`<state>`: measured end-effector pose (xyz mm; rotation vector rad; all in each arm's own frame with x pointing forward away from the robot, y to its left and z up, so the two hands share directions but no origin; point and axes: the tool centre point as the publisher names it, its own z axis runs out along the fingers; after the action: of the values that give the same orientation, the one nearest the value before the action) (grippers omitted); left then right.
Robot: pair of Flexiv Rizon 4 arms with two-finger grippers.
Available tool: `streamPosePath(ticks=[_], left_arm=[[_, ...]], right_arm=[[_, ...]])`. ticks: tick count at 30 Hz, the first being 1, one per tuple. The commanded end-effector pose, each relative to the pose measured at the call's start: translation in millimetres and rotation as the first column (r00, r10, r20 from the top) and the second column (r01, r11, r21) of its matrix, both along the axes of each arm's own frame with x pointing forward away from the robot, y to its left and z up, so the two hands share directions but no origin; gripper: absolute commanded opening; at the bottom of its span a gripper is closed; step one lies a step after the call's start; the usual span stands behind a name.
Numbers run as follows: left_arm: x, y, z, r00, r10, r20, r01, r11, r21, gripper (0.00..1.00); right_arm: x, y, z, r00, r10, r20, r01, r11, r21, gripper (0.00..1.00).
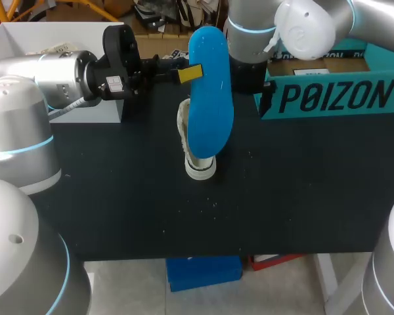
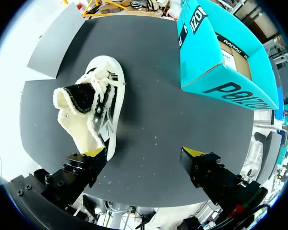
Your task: Take the shoe out of the shoebox, open the shoe tongue, remove and reinsert the insole, then place the shoe into the shoebox
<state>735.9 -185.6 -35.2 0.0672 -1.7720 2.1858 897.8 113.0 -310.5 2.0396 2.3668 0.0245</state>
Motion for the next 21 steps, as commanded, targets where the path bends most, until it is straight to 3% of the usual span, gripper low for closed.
streamPosePath(ticks=[1,8,12,16,19,21], left_arm=[[-0.7,-2,-1,1.000,0.005,0.001,-0.005,1.000,0.000,0.00],[-0.7,-2,-1,1.000,0.005,0.001,-0.005,1.000,0.000,0.00],[-0.7,-2,-1,1.000,0.005,0.001,-0.005,1.000,0.000,0.00],[-0.7,-2,-1,1.000,0.005,0.001,-0.005,1.000,0.000,0.00],[-0.7,-2,-1,1.000,0.005,0.001,-0.005,1.000,0.000,0.00],[-0.7,-2,-1,1.000,0.005,0.001,-0.005,1.000,0.000,0.00]], right_arm=[[0.2,0,0,1.000,-0.001,0.000,0.001,1.000,-0.001,1.00],[0.2,0,0,1.000,-0.001,0.000,0.001,1.000,-0.001,1.00],[-0.9,1,6,0.999,0.015,0.044,-0.026,0.962,0.271,1.00],[-1.8,-1,20,0.992,-0.004,0.124,-0.063,0.847,0.529,1.00],[-1.4,-6,28,0.988,-0.025,0.152,-0.092,0.693,0.715,1.00],[-1.4,-6,28,0.988,-0.025,0.152,-0.092,0.693,0.715,1.00]])
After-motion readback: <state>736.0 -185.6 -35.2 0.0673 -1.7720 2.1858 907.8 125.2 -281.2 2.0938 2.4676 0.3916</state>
